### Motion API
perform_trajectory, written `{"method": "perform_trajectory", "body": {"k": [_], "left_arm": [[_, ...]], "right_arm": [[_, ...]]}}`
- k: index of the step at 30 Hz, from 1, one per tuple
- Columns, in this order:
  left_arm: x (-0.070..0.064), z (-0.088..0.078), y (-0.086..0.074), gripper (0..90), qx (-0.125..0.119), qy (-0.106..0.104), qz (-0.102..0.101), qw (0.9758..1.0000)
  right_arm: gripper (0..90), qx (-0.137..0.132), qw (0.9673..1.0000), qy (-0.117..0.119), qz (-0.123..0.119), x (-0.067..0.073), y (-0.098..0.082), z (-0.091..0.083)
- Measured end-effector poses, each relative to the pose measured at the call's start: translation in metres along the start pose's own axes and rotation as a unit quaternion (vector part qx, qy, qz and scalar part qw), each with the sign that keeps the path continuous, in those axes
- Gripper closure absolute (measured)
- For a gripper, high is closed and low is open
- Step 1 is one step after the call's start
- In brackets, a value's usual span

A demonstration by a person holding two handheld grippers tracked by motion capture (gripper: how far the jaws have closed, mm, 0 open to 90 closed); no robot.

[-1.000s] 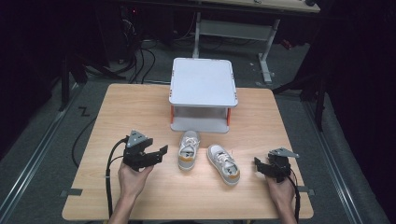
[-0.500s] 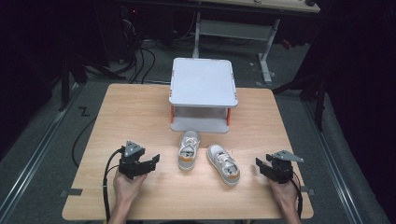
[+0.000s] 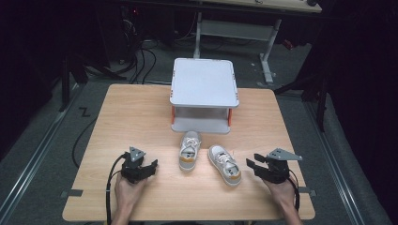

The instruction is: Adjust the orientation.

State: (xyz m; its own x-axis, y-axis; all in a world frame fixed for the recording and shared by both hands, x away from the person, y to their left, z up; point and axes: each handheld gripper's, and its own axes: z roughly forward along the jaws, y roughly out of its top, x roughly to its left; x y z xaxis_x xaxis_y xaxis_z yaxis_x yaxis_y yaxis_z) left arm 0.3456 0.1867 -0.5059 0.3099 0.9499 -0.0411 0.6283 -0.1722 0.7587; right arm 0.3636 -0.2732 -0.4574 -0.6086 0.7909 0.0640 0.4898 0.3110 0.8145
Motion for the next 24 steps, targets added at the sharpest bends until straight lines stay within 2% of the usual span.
{"method": "perform_trajectory", "body": {"k": [4,6,8,11,14,17,20,21,24], "left_arm": [[-0.001,0.0,0.0,37.3,0.002,0.007,0.004,1.0],[-0.004,0.001,0.001,36.4,0.004,0.015,0.014,0.9998],[-0.004,0.002,0.001,35.8,0.004,0.012,0.012,0.9998],[-0.004,0.002,0.001,35.1,0.004,0.012,0.014,0.9998],[-0.004,0.002,0.001,35.0,0.005,0.011,0.012,0.9999],[-0.003,0.001,0.001,35.0,0.005,0.01,0.012,0.9999],[-0.002,0.001,0.001,34.9,0.003,0.006,0.008,0.9999],[-0.002,0.001,0.001,34.9,0.003,0.006,0.008,1.0],[-0.001,0.001,0.001,34.2,0.003,0.003,0.007,1.0]], "right_arm": [[54.6,-0.002,0.9992,0.033,-0.022,0.014,0.014,0.002],[54.7,0.007,0.9983,0.048,-0.033,0.021,0.022,0.006],[54.5,0.015,0.9972,0.057,-0.045,0.025,0.026,0.011],[53.3,0.046,0.9949,0.07,-0.057,0.026,0.032,0.025],[53.6,0.069,0.9927,0.084,-0.053,0.024,0.033,0.035],[59.0,0.09,0.9891,0.093,-0.07,0.026,0.033,0.043],[70.8,0.081,0.9905,0.083,-0.074,0.025,0.033,0.042],[71.5,0.081,0.9908,0.081,-0.072,0.026,0.033,0.04],[73.7,0.08,0.9912,0.057,-0.089,0.033,0.033,0.039]]}}
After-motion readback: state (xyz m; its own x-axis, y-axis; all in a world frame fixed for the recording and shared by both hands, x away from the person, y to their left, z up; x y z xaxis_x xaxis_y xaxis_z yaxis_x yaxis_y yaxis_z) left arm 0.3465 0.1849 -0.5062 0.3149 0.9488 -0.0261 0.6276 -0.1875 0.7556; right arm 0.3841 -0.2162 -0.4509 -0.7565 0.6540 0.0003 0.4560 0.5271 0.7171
